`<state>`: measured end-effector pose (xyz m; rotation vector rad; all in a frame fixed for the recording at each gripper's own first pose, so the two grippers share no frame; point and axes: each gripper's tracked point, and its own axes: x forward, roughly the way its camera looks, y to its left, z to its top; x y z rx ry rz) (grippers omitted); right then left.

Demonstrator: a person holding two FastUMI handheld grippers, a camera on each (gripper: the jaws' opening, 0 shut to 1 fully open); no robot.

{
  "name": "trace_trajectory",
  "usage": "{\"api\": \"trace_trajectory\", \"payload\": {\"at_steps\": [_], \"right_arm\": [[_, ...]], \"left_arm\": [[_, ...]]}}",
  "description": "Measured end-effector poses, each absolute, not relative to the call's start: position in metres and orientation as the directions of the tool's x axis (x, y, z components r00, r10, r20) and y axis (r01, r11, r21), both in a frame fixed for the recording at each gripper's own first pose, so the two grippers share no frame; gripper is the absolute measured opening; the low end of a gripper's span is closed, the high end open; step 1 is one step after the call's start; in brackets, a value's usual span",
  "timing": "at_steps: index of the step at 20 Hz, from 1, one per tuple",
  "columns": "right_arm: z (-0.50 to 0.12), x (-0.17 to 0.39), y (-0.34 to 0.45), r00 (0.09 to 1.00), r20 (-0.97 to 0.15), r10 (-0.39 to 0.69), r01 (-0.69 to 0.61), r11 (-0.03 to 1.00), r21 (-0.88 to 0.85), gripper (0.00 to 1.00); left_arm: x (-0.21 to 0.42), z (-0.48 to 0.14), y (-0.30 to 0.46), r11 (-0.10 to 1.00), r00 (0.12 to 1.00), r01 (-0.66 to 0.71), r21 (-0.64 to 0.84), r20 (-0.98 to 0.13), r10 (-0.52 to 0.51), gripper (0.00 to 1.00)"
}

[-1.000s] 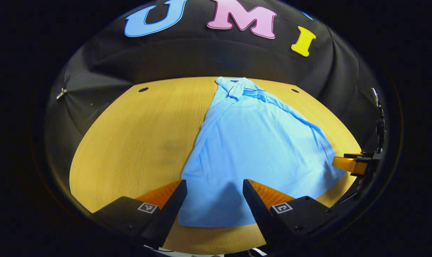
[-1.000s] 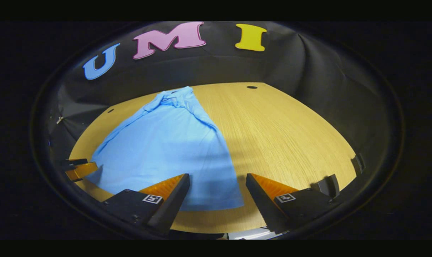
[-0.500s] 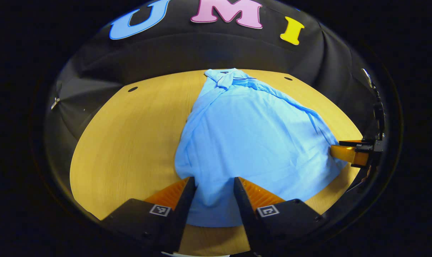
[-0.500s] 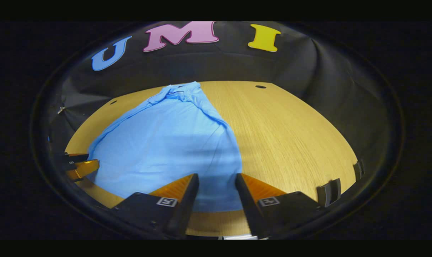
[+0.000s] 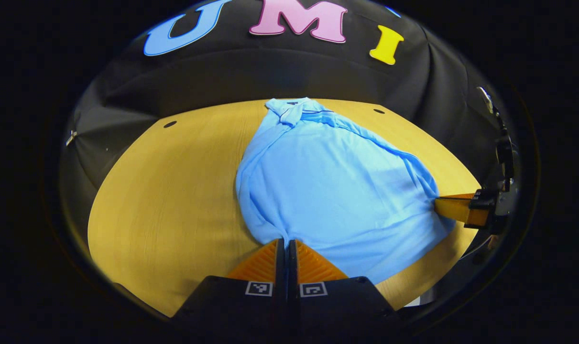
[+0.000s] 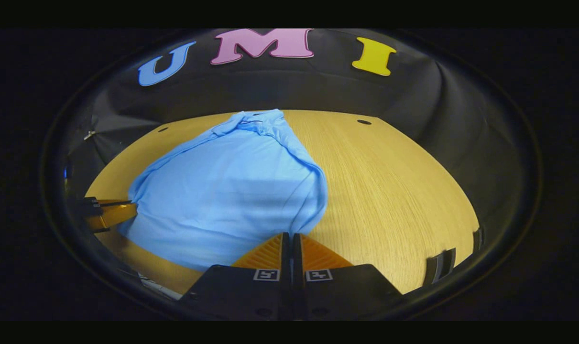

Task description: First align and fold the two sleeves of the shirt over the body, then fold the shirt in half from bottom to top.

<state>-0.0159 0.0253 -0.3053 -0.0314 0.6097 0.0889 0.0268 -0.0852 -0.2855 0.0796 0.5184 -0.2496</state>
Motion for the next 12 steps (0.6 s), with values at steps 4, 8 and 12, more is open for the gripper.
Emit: {"api": "trace_trajectory", "payload": {"at_steps": [4, 8, 12], "right_arm": [[-0.289, -0.007, 0.024, 0.839, -0.537, 0.085, -0.108, 0.994, -0.011, 0.04], [-0.273, 0.012, 0.031, 0.857, -0.504, 0.105, -0.127, 0.992, -0.011, 0.08], [-0.25, 0.049, 0.033, 0.877, -0.465, 0.12, -0.122, 0.992, 0.027, 0.08]], "left_arm": [[0.021, -0.265, -0.1, 0.958, 0.842, 0.285, -0.042, -0.466, -0.271, 0.06], [0.031, -0.233, -0.114, 0.954, 0.849, 0.279, -0.108, -0.437, -0.298, 0.06], [0.053, -0.202, -0.12, 0.955, 0.865, 0.256, -0.147, -0.406, -0.294, 0.06]]}}
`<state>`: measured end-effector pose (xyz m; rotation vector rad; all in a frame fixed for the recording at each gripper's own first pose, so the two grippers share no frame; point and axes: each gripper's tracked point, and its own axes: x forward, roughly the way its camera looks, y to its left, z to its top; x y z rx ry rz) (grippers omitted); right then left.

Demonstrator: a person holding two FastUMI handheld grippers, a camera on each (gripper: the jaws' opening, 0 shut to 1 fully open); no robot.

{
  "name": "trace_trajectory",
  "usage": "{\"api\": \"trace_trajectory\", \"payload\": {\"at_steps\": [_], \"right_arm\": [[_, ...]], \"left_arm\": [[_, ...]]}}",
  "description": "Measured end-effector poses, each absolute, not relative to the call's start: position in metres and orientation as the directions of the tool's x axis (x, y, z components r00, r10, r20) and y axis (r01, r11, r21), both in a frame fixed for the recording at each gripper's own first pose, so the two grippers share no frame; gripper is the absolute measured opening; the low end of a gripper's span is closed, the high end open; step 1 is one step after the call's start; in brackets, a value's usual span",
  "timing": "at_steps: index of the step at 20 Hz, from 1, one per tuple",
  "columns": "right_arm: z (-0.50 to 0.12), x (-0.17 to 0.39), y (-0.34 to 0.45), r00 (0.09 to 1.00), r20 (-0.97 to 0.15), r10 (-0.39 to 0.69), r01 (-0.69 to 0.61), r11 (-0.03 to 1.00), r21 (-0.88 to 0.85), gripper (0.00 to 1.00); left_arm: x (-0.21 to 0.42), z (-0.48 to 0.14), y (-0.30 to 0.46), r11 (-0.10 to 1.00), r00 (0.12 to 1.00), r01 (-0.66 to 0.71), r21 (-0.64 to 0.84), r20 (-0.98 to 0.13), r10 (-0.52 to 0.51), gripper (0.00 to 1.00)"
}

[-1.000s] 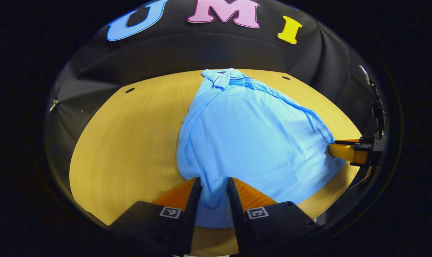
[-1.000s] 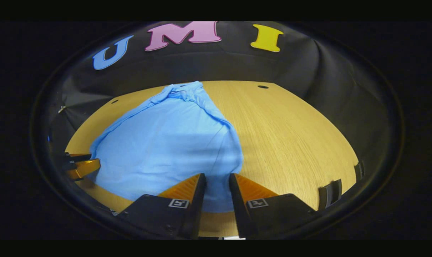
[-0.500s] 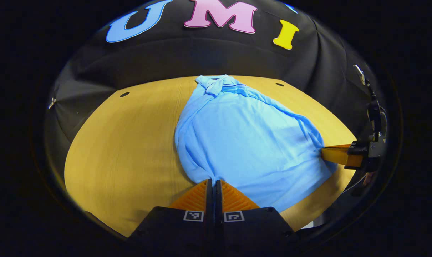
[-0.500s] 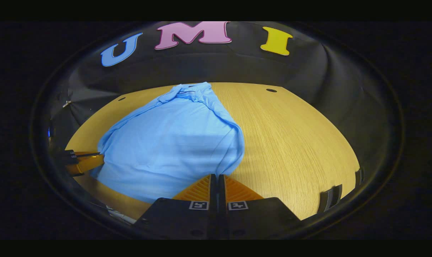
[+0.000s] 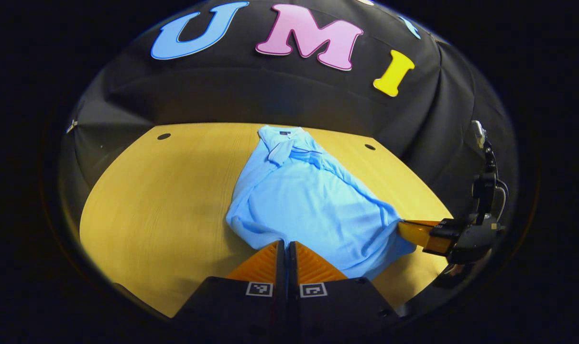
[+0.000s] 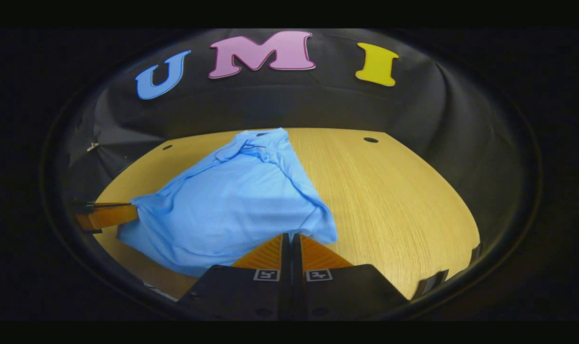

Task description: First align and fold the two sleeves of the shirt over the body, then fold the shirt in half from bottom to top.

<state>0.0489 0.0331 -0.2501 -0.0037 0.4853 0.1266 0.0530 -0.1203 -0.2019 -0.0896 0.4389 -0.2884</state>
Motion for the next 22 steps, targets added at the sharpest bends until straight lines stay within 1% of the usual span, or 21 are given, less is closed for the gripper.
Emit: {"api": "trace_trajectory", "payload": {"at_steps": [1, 6, 11, 14, 16, 17, 18, 20, 22], "right_arm": [[-0.242, 0.061, 0.033, 0.885, -0.45, 0.121, -0.123, 0.992, 0.026, 0.05], [-0.206, 0.121, 0.038, 0.916, -0.374, 0.145, -0.147, 0.989, 0.024, 0.05], [-0.165, 0.19, 0.048, 0.947, -0.273, 0.166, -0.168, 0.986, 0.018, 0.05], [-0.137, 0.235, 0.052, 0.963, -0.206, 0.171, -0.172, 0.985, 0.013, 0.05], [-0.118, 0.265, 0.053, 0.971, -0.162, 0.174, -0.174, 0.985, 0.011, 0.05], [-0.111, 0.279, 0.054, 0.974, -0.147, 0.173, -0.174, 0.985, 0.011, 0.0], [-0.105, 0.293, 0.054, 0.976, -0.135, 0.172, -0.172, 0.985, 0.012, 0.05], [-0.088, 0.322, 0.057, 0.98, -0.097, 0.172, -0.171, 0.985, 0.016, 0.05], [-0.072, 0.355, 0.061, 0.982, -0.061, 0.176, -0.175, 0.984, 0.019, 0.05]], "left_arm": [[0.059, -0.195, -0.123, 0.953, 0.865, 0.259, -0.156, -0.402, -0.3, 0.06], [0.102, -0.151, -0.135, 0.944, 0.877, 0.276, -0.182, -0.354, -0.325, 0.06], [0.173, -0.089, -0.138, 0.944, 0.914, 0.287, -0.164, -0.248, -0.321, 0.06], [0.216, -0.064, -0.139, 0.942, 0.925, 0.286, -0.176, -0.205, -0.32, 0.06], [0.244, -0.05, -0.138, 0.947, 0.933, 0.29, -0.139, -0.179, -0.312, 0.06], [0.258, -0.042, -0.137, 0.95, 0.937, 0.292, -0.114, -0.165, -0.308, 0.06], [0.269, -0.039, -0.134, 0.951, 0.94, 0.293, -0.095, -0.156, -0.305, 0.06], [0.3, -0.023, -0.132, 0.954, 0.947, 0.293, -0.065, -0.118, -0.299, 0.06], [0.334, -0.014, -0.128, 0.955, 0.949, 0.293, -0.054, -0.105, -0.297, 0.06]]}}
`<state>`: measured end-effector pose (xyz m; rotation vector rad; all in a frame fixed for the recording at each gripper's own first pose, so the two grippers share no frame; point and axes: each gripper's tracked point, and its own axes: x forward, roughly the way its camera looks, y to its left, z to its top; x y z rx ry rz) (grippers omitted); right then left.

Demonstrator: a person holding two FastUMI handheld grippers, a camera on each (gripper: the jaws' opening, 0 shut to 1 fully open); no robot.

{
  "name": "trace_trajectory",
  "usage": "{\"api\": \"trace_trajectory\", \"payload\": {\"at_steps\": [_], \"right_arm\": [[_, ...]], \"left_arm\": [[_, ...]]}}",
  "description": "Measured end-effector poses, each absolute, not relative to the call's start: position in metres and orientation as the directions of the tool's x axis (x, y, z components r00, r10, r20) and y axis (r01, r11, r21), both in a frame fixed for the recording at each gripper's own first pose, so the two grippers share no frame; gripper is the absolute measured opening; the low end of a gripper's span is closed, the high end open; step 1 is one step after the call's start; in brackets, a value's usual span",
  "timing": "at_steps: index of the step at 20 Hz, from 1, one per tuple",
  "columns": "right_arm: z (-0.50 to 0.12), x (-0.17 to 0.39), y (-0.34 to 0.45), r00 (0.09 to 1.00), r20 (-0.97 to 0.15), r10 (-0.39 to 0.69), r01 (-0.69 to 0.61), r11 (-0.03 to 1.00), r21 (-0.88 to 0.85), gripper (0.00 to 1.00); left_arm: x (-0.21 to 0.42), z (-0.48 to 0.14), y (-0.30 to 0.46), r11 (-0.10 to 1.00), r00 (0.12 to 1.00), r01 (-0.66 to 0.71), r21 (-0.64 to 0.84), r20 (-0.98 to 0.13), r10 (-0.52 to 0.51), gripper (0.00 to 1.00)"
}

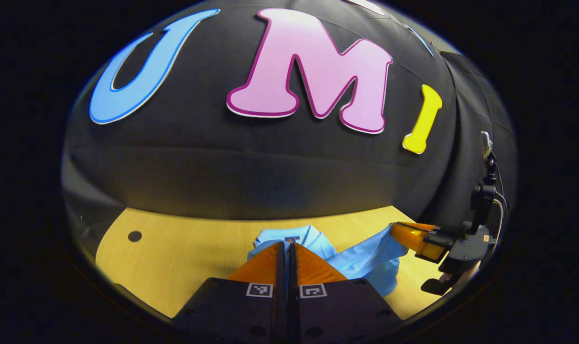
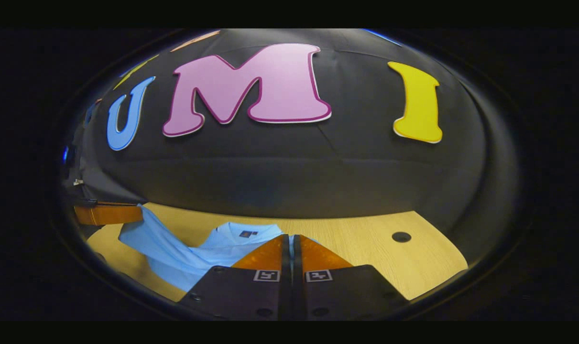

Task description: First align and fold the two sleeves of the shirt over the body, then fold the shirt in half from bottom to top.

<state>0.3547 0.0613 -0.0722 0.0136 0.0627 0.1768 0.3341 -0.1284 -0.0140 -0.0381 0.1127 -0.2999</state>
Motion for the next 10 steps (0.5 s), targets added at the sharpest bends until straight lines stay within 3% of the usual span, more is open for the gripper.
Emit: {"api": "trace_trajectory", "payload": {"at_steps": [6, 10], "right_arm": [[-0.051, 0.447, 0.075, 0.986, -0.024, 0.166, -0.166, 0.986, 0.016, 0.05], [-0.072, 0.476, 0.082, 0.988, -0.049, 0.148, -0.149, 0.989, -0.017, 0.05]], "left_arm": [[0.438, -0.019, -0.1, 0.972, 0.967, 0.235, -0.029, -0.092, -0.236, 0.06], [0.474, -0.04, -0.09, 0.981, 0.976, 0.196, 0.015, -0.096, -0.193, 0.06]]}}
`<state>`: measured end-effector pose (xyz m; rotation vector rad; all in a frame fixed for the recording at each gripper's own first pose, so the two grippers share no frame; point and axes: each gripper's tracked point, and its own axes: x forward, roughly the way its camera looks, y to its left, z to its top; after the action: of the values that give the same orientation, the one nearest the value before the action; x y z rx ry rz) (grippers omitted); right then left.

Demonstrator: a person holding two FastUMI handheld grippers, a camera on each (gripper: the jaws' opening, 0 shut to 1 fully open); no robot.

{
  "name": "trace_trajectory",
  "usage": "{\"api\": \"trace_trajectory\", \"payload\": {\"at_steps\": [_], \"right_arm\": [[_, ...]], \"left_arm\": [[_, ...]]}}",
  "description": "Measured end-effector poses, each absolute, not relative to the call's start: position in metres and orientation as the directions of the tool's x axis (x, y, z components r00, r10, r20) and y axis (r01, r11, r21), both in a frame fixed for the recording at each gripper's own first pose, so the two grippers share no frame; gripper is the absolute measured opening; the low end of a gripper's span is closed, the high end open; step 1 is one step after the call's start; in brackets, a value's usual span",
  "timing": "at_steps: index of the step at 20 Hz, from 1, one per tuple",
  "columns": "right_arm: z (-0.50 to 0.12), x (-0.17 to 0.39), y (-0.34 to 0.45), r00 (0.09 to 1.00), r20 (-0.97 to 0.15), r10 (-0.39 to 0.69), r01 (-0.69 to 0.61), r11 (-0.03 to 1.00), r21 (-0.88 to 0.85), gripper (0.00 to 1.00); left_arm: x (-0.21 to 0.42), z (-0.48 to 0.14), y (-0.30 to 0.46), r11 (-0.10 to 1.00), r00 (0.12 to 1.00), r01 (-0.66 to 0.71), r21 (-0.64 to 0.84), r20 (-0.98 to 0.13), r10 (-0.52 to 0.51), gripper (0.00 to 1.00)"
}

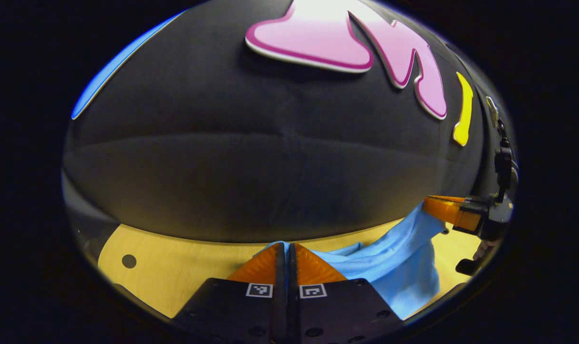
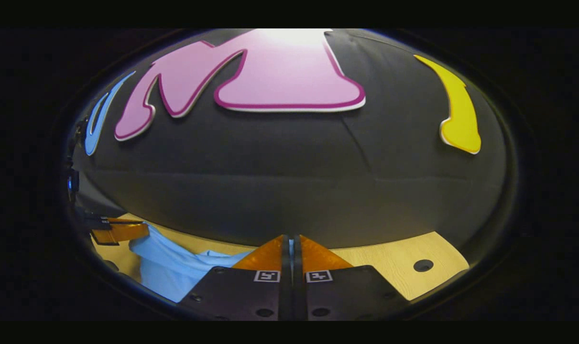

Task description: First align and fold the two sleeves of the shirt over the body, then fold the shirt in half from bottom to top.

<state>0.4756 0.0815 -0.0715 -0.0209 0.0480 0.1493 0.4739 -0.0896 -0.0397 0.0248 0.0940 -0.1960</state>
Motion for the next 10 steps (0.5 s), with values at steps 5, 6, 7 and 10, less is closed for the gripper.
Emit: {"api": "trace_trajectory", "payload": {"at_steps": [5, 6, 7, 10], "right_arm": [[-0.101, 0.48, 0.082, 0.984, -0.124, 0.13, -0.137, 0.989, -0.049, 0.32], [-0.099, 0.475, 0.081, 0.984, -0.122, 0.13, -0.137, 0.989, -0.054, 0.57], [-0.092, 0.466, 0.079, 0.987, -0.104, 0.122, -0.128, 0.99, -0.054, 0.82], [-0.063, 0.421, 0.072, 0.994, -0.041, 0.105, -0.107, 0.993, -0.054, 0.98]], "left_arm": [[0.476, -0.032, -0.064, 0.995, 0.997, 0.07, 0.073, -0.048, -0.067, 0.41], [0.465, -0.025, -0.062, 0.996, 0.998, 0.061, 0.067, -0.029, -0.059, 0.6], [0.449, -0.018, -0.06, 0.997, 0.998, 0.059, 0.058, -0.007, -0.058, 0.8], [0.388, -0.006, -0.055, 0.997, 0.997, 0.048, 0.063, 0.051, -0.051, 0.99]]}}
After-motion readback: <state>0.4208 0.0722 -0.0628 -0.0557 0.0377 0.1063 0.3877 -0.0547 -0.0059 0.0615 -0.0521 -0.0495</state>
